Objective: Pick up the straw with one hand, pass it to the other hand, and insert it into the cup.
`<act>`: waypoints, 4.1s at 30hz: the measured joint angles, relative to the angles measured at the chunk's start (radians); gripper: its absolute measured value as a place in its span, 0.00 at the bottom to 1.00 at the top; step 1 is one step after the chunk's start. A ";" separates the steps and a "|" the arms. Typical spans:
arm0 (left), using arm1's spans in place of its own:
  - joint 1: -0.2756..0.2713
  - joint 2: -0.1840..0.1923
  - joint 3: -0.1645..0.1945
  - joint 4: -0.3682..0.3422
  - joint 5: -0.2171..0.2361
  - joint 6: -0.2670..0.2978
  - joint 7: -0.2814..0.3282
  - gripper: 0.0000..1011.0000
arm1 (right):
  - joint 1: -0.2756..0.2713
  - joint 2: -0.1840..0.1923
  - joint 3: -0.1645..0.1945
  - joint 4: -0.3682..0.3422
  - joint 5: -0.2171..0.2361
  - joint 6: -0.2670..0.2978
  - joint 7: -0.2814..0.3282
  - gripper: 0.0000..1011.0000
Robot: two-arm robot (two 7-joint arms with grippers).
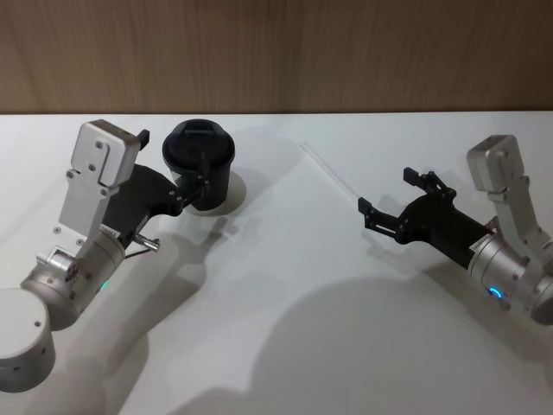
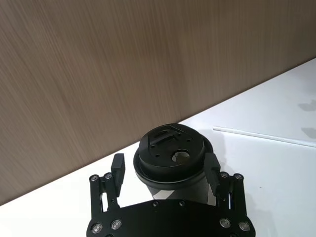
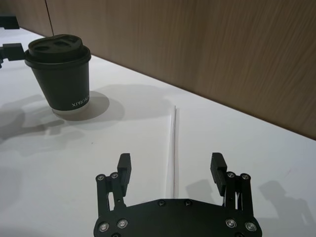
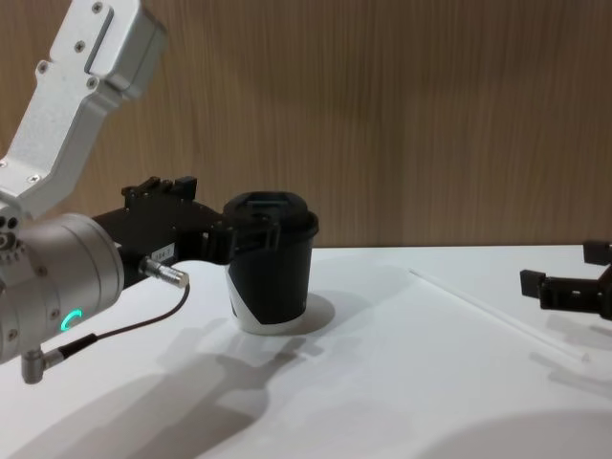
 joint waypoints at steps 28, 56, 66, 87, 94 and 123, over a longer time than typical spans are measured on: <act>0.000 0.000 0.000 0.000 0.000 0.000 0.000 0.99 | 0.066 0.011 -0.038 0.118 0.045 0.044 0.053 0.99; 0.000 0.000 0.000 0.000 0.000 0.000 0.000 0.99 | 0.099 0.013 -0.072 0.185 0.054 0.022 0.066 0.99; 0.000 0.000 0.000 0.000 0.000 0.000 0.000 0.99 | 0.102 0.014 -0.077 0.191 0.059 0.022 0.067 0.88; 0.000 0.000 0.000 0.000 0.000 0.000 0.000 0.99 | 0.088 0.015 -0.086 0.188 0.073 0.027 0.068 0.27; 0.000 0.000 0.000 0.000 0.000 0.000 0.000 0.99 | 0.082 0.014 -0.089 0.184 0.077 0.030 0.066 0.18; 0.000 0.000 0.000 0.000 0.000 0.000 0.000 0.99 | 0.062 -0.006 -0.057 0.155 0.097 -0.018 0.045 0.01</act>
